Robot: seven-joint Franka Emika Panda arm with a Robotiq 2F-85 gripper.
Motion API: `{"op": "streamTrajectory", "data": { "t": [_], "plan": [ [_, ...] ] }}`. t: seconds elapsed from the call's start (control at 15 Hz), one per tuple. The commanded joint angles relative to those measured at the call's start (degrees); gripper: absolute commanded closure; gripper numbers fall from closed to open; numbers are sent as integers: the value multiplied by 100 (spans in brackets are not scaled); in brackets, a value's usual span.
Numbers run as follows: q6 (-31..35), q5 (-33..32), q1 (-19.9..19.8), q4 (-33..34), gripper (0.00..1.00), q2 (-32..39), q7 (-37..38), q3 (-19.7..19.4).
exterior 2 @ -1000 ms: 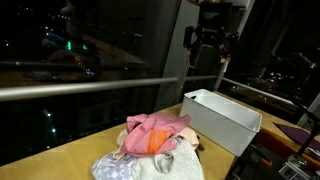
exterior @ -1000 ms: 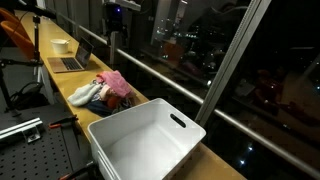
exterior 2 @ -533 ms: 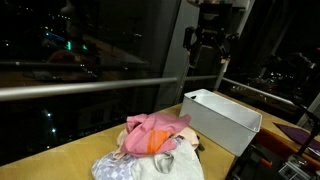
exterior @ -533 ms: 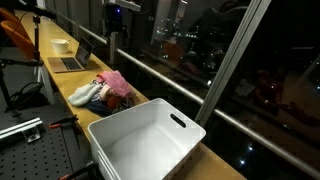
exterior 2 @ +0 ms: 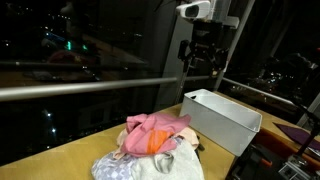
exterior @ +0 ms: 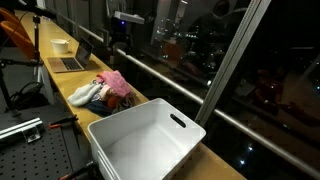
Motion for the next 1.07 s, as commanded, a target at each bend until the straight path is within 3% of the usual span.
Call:
{"op": "streamTrajectory", "data": {
  "t": [0.0,0.47,1.0],
  "plan": [
    [787,405,-86,-256,0,180,-231,7],
    [1674,853,9,-89,0,1104,-401,116],
    [1587,1341,91,1053,0,2526,-610,335]
  ]
}}
